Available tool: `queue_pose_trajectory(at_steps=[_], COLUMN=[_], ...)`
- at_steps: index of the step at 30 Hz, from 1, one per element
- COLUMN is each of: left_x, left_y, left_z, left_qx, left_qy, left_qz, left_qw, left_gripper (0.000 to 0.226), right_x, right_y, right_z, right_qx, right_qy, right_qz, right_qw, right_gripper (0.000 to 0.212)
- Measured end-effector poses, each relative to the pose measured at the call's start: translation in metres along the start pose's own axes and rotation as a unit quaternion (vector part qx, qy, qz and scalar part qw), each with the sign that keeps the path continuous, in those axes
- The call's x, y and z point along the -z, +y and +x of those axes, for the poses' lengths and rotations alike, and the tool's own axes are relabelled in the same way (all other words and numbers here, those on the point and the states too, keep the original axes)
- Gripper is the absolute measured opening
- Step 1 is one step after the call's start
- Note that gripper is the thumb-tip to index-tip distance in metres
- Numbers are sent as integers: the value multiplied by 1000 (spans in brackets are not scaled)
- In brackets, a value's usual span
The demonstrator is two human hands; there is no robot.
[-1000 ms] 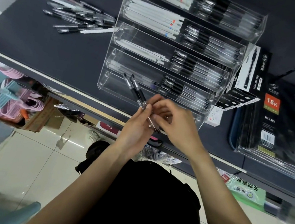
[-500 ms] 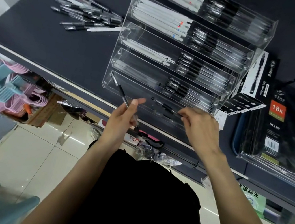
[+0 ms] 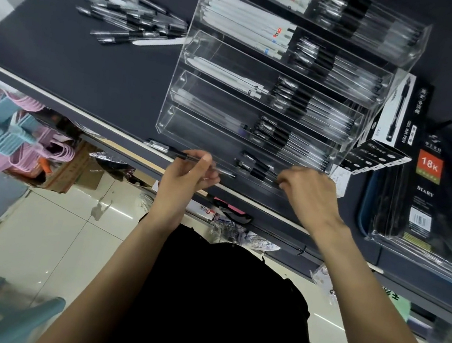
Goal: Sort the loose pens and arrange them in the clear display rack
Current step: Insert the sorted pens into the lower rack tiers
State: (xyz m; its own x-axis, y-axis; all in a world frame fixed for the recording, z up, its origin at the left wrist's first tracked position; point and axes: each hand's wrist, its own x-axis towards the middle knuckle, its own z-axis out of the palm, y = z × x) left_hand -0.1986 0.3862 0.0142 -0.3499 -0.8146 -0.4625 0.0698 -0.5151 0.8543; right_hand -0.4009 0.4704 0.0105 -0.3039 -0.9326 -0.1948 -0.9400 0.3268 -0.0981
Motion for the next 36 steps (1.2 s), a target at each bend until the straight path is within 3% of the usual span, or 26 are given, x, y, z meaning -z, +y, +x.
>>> queue_pose_trajectory(at_steps=[5, 9, 11, 12, 14, 16, 18, 20, 26, 30, 36], left_x=[-23, -48, -48, -42, -25, -12, -11, -17, -26, -25, -25], left_y=[-2, -9, -7, -6, -3, -4, -9, -16, -27, -27, -26], left_z=[6, 12, 20, 26, 40, 54, 63, 64, 61, 61, 63], left_qx=[6, -29, -77, -124, -241, -310, -313, -306, -337, -343, -359], left_qy=[-33, -84, -78, -60, 5, 15, -31, -82, -69, -70, -64], left_qz=[7, 82, 198, 295, 472, 575, 632, 659, 655, 658, 659], left_qw=[999, 993, 974, 945, 848, 757, 709, 682, 673, 667, 658], left_gripper=[15, 9, 14, 19, 26, 24, 18, 19, 22, 27, 16], right_x=[23, 17, 13, 11, 7, 3, -1, -2, -1, 4, 5], right_y=[-26, -28, -18, -13, -6, -1, 5, 10, 12, 11, 13], right_z=[-17, -16, -17, -18, -21, -22, -22, -22, -13, -14, -15], right_qx=[49, 33, -3, -23, -49, -50, -36, -22, 2, 17, 19], right_qy=[107, 161, 191, 202, 217, 217, 195, 183, 148, 155, 122], right_qz=[253, 217, 188, 160, 104, 54, 12, -9, -94, -115, -157], right_qw=[960, 962, 963, 966, 969, 973, 980, 983, 985, 981, 980], right_gripper=[23, 17, 12, 10, 7, 5, 4, 5, 33, 35, 29])
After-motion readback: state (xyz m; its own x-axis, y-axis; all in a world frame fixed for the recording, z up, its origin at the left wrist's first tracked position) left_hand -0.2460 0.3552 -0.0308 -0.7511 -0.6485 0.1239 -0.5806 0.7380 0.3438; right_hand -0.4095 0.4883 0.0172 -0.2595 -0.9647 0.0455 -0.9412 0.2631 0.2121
